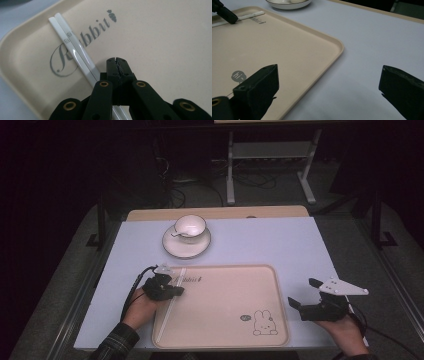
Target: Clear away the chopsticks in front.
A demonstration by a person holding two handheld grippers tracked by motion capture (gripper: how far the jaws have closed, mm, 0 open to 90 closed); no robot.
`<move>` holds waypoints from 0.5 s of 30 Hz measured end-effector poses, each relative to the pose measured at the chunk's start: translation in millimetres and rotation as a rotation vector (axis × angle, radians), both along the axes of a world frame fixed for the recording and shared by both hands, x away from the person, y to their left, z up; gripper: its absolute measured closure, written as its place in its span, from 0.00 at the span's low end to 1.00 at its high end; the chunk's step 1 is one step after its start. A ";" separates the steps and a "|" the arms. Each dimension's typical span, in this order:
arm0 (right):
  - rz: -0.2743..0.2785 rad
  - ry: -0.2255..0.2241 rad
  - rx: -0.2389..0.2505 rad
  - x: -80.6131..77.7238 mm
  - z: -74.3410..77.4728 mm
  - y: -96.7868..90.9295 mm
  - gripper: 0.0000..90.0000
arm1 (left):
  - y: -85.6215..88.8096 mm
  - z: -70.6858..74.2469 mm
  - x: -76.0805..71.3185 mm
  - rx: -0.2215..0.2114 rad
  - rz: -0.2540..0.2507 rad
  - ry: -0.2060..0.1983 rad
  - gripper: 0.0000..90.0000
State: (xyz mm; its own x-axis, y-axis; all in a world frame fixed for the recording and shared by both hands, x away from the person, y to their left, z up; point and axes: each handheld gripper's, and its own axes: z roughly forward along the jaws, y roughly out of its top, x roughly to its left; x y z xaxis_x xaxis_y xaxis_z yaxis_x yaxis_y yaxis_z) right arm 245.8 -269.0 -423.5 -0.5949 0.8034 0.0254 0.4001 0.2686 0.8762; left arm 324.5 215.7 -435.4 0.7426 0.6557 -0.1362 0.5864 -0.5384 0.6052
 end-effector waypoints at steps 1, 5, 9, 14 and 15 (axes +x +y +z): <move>0.000 0.000 0.000 -0.1 0.1 0.1 0.02 | 1.9 0.0 -1.3 0.000 0.004 0.000 0.99; 0.002 -0.002 0.000 -0.3 0.3 0.3 0.02 | 9.4 0.6 -5.1 0.008 0.017 -0.004 0.99; 0.003 -0.002 -0.002 -0.5 0.5 0.6 0.02 | 19.5 1.1 -7.4 0.013 0.039 -0.004 0.99; 0.004 -0.002 -0.003 -0.2 0.3 0.8 0.02 | 20.9 1.3 -7.3 0.023 0.043 -0.014 0.99; 0.004 -0.002 -0.003 -0.3 0.4 0.9 0.02 | 20.4 1.6 -7.5 0.029 0.042 -0.016 0.99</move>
